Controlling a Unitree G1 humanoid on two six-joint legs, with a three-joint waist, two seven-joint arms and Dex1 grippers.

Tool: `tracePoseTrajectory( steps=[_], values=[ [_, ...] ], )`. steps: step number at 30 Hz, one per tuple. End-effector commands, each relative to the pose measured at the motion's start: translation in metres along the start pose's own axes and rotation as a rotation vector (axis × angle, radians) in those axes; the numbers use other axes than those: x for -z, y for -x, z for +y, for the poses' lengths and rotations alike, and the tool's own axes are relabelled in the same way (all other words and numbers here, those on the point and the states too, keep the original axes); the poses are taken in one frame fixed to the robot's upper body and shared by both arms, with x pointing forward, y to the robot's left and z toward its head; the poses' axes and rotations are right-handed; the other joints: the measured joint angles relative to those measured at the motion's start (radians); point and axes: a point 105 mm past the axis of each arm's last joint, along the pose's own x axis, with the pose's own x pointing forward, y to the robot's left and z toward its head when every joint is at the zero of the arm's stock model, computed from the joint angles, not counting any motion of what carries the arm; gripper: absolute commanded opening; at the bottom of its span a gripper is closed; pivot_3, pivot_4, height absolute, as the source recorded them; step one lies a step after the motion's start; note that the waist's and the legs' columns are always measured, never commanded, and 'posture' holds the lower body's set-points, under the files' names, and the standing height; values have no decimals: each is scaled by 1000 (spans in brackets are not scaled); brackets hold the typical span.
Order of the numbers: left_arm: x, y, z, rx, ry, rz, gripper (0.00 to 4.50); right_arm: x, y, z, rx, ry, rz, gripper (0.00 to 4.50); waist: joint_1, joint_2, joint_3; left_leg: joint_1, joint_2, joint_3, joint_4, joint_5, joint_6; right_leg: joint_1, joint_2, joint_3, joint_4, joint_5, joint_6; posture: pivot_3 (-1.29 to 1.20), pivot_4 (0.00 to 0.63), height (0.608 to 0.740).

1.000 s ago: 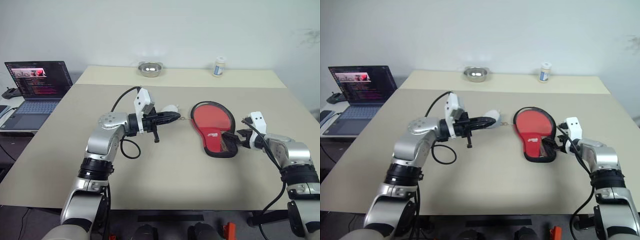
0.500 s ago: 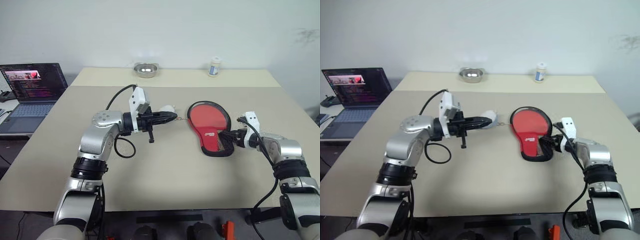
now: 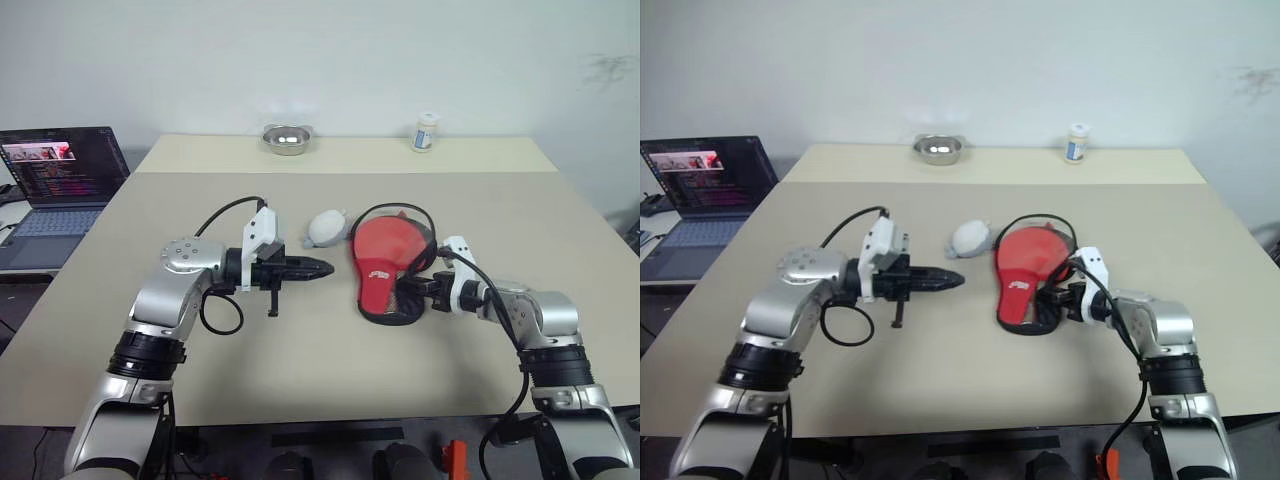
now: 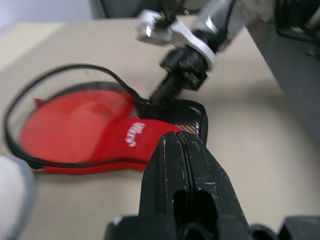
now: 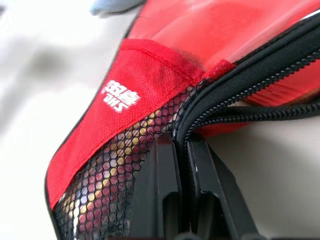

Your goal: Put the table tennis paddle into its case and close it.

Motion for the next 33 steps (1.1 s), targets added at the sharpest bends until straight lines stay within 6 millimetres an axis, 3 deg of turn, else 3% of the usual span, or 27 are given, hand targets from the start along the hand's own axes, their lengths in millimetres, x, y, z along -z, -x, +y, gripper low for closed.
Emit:
tracePoseTrajectory(
  steps=[1, 7, 20, 29, 33],
  values=[
    [-9, 6, -15, 81, -39, 8, 0, 2, 5, 38, -102, 46, -13, 27, 2, 0, 0, 0, 0, 0, 0, 0, 0, 0, 0, 0, 0, 0, 0, 0, 150, 740],
    [0, 7, -30, 134, -6, 35, 0, 31, 24, 52, -100, 34, 42, 27, 5, 0, 0, -1, -2, 0, 0, 0, 0, 0, -2, 0, -1, 0, 0, 0, 150, 740],
    [6, 1, -36, 163, -3, 39, 0, 66, 68, 55, -2, -50, 72, 27, 7, 0, 0, -1, -2, -1, 0, 0, 0, 0, -1, -1, -2, 0, 0, 0, 150, 740],
    [8, -2, -32, 164, -13, 39, 0, 74, 68, 61, 10, -87, 71, 27, 7, 0, 0, -1, -2, -1, 0, 0, 0, 1, -1, -1, -2, -2, 2, 0, 150, 740],
    [9, -2, -31, 160, -18, 39, 0, 75, 63, 54, 53, -133, 58, 27, 7, 0, 0, 0, -2, -1, 0, 0, 0, 1, -1, -1, -2, -2, 2, 0, 150, 740]
  ],
)
